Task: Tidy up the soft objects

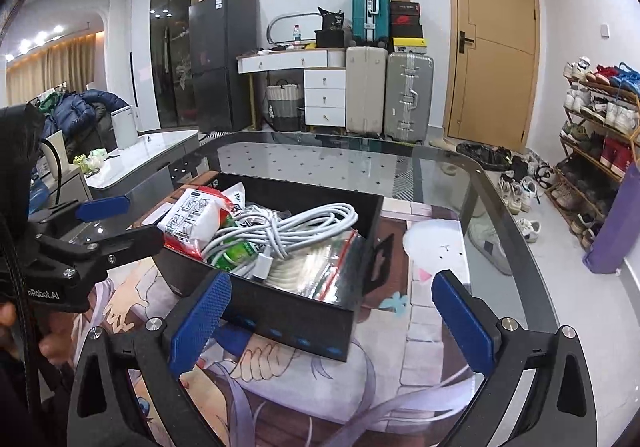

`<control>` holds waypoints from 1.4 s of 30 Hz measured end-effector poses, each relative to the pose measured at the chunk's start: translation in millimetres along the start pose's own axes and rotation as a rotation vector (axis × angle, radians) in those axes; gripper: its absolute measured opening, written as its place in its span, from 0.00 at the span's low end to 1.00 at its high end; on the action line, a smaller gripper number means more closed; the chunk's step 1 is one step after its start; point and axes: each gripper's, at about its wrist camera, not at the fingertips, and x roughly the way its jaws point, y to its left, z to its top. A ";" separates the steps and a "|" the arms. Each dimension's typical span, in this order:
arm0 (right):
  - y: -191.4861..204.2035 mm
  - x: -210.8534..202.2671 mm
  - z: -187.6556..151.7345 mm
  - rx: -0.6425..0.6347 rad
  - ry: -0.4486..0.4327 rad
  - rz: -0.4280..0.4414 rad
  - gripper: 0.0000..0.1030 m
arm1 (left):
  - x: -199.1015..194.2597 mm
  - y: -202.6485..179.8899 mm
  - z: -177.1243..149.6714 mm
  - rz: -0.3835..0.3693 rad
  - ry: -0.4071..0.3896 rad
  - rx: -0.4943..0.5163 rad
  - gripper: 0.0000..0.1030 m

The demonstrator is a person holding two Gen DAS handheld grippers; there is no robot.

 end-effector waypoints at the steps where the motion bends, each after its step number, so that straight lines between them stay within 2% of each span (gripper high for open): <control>1: 0.0 0.5 0.1 -0.005 -0.009 0.000 0.99 | 0.5 2.3 -1.7 0.000 -0.007 -0.009 1.00; 9: -1.7 -1.5 -3.2 0.000 -0.067 -0.001 0.99 | 6.9 4.6 -7.5 0.018 -0.049 -0.009 1.00; 17: -3.6 -5.6 -9.0 -0.001 -0.096 -0.005 0.99 | 10.8 0.7 -10.4 0.004 -0.031 0.003 1.00; 22: -4.6 -8.6 -9.5 0.001 -0.114 -0.010 0.99 | 9.7 -4.5 -10.1 0.019 -0.038 0.018 1.00; 28: -4.2 -14.8 -11.5 0.003 -0.142 -0.032 0.99 | 6.9 -4.9 -10.9 0.001 -0.053 0.001 1.00; 35: 13.2 -13.8 -14.5 -0.074 -0.131 -0.059 0.99 | 4.1 -6.4 -11.4 0.004 -0.070 -0.001 1.00; 37: 17.4 -12.0 -15.7 -0.082 -0.119 -0.036 0.99 | 4.0 -5.2 -11.3 0.003 -0.072 -0.002 1.00; 40: 11.0 -17.6 -16.8 -0.030 -0.156 -0.039 0.99 | 4.1 -5.0 -11.5 0.005 -0.071 -0.003 1.00; 42: 2.7 -15.1 -16.1 0.012 -0.141 -0.031 0.99 | 5.4 -4.6 -12.2 0.008 -0.062 -0.002 1.00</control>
